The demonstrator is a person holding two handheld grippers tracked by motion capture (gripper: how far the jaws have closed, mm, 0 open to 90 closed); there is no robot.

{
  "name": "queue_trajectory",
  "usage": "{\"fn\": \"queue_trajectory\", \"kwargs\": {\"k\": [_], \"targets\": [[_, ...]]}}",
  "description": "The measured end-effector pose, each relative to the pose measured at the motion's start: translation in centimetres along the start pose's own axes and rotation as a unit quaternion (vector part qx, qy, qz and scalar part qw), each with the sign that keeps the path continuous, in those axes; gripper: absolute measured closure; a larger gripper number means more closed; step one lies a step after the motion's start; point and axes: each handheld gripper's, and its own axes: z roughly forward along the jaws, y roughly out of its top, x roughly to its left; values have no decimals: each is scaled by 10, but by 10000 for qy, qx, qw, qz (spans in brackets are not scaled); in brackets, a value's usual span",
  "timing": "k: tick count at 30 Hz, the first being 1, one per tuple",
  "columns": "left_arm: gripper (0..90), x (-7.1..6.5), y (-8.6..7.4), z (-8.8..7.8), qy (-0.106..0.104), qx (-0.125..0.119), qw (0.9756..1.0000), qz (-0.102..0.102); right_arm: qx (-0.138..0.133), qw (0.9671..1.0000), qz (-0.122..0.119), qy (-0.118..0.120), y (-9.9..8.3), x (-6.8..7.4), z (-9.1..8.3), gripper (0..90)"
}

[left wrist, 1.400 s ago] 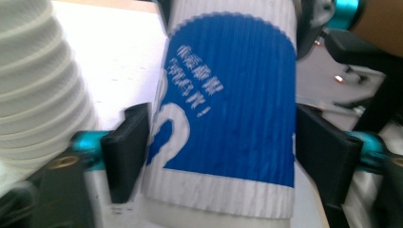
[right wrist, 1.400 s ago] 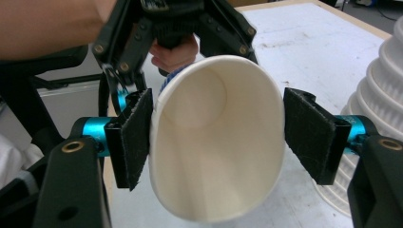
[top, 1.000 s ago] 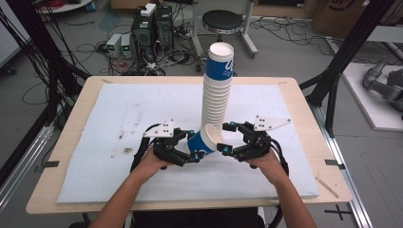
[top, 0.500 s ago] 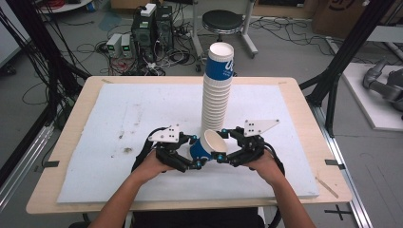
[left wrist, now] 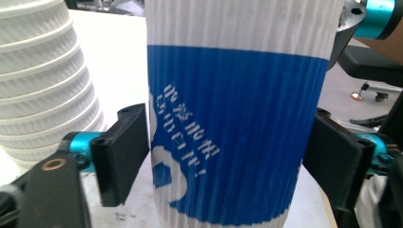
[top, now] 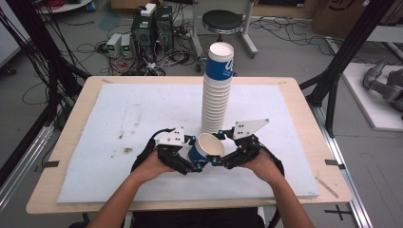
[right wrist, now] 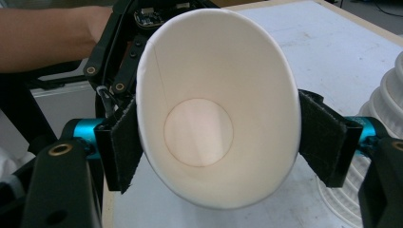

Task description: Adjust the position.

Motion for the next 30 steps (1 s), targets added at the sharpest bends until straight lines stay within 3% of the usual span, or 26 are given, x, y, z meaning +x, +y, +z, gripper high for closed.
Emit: {"fn": "queue_trajectory", "kwargs": {"k": [6,11,15,18,23,30], "targets": [[275,0,1,-2,-66,-178,9998,-5,-139,9999,96,36,-1,-1,-2,204],[276,1,2,-7,-56,-500,9987,-107,-574,9977,345,60,1,0,-6,187],[276,4,1,-12,55,-754,9969,-221,-969,9945,384,50,2,-1,-16,175],[276,6,-1,-18,243,-1017,9940,-328,-1020,9941,358,-134,0,-1,-24,175],[275,10,-4,-31,684,-1407,9865,-487,-904,9934,299,-636,-9,-5,-35,175],[274,14,-11,-50,1283,-1500,9791,-500,-628,9898,302,-1244,-23,-9,-48,178]]}}
